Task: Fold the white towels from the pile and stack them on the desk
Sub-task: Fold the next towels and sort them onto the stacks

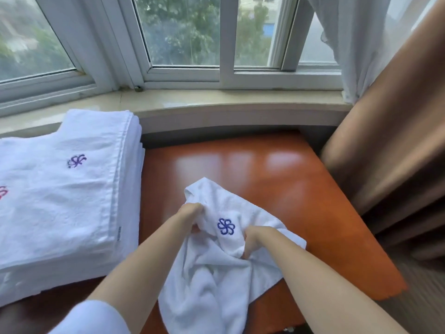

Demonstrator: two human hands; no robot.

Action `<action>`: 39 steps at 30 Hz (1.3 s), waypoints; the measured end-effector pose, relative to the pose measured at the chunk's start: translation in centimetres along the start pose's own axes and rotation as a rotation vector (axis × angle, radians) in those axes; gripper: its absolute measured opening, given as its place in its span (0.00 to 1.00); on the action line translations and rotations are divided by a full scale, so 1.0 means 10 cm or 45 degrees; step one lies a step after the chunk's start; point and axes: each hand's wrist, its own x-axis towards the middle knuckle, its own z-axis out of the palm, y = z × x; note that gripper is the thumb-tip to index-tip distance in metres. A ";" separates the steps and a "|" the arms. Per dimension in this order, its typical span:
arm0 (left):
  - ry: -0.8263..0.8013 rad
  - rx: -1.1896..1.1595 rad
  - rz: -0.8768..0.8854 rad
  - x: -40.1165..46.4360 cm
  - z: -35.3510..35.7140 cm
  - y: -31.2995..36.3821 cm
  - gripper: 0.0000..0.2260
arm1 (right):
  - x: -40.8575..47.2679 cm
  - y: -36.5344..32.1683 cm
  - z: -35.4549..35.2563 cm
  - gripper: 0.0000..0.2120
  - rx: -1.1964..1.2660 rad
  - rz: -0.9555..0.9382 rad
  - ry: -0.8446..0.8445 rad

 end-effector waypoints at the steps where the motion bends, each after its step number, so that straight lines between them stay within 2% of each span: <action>1: 0.035 0.023 0.026 0.06 -0.05 0.08 0.08 | 0.03 -0.01 -0.08 0.29 -0.011 0.026 -0.009; 3: 0.139 -0.047 0.153 0.12 -0.19 0.25 0.16 | 0.07 -0.01 -0.25 0.26 0.024 0.060 0.091; 4: 0.241 -0.093 0.237 0.15 -0.28 0.35 0.16 | 0.08 -0.03 -0.35 0.23 0.110 0.078 0.248; 6: 0.449 -0.249 0.462 0.11 -0.42 0.58 0.06 | 0.06 -0.07 -0.56 0.17 0.453 0.123 0.809; 8: 0.629 -0.438 0.659 0.10 -0.55 0.80 0.11 | -0.04 -0.19 -0.88 0.13 0.656 0.040 1.404; 9: 0.688 -0.524 0.709 0.12 -0.60 0.89 0.12 | -0.10 -0.24 -1.04 0.12 0.702 -0.041 1.576; 11: 0.723 -0.623 0.654 0.20 -0.68 0.97 0.09 | -0.21 -0.34 -1.25 0.12 0.786 -0.174 1.724; 12: 0.673 -0.628 0.568 0.22 -0.70 0.93 0.10 | -0.23 -0.37 -1.26 0.12 0.805 -0.209 1.750; 15: 0.453 -0.589 0.216 0.25 -0.65 0.55 0.23 | -0.21 -0.35 -1.01 0.13 0.653 -0.156 1.723; 18: 0.202 -0.596 -0.120 0.14 -0.48 0.00 0.25 | -0.08 -0.12 -0.50 0.13 0.445 0.022 1.441; 21: 0.144 -0.575 -0.239 -0.05 -0.20 -0.46 0.24 | 0.02 0.16 0.01 0.10 0.324 0.215 1.135; 25: 0.073 -0.648 -0.434 -0.37 0.12 -0.70 0.17 | 0.01 0.07 0.26 0.11 1.088 0.526 1.111; 28: -0.081 -0.768 -0.565 -0.56 0.26 -0.71 0.08 | -0.05 0.06 0.22 0.16 1.325 0.479 0.951; 31: -0.190 -0.770 -0.427 -0.74 0.26 -0.69 0.06 | -0.09 0.15 0.22 0.19 1.440 0.350 0.728; 33: -0.087 -0.730 -0.237 -0.79 0.14 -0.66 0.07 | -0.21 0.22 0.26 0.11 1.527 0.272 0.771; 34: 0.039 -0.754 -0.134 -0.78 0.03 -0.65 0.10 | -0.28 0.27 0.28 0.07 1.513 0.254 0.915; 37: 0.456 -0.796 0.164 -0.80 -0.31 -0.63 0.17 | -0.56 0.45 0.27 0.06 1.280 0.150 1.360; 39: 0.579 -0.656 0.371 -0.79 -0.44 -0.62 0.15 | -0.75 0.49 0.25 0.05 1.044 0.049 1.564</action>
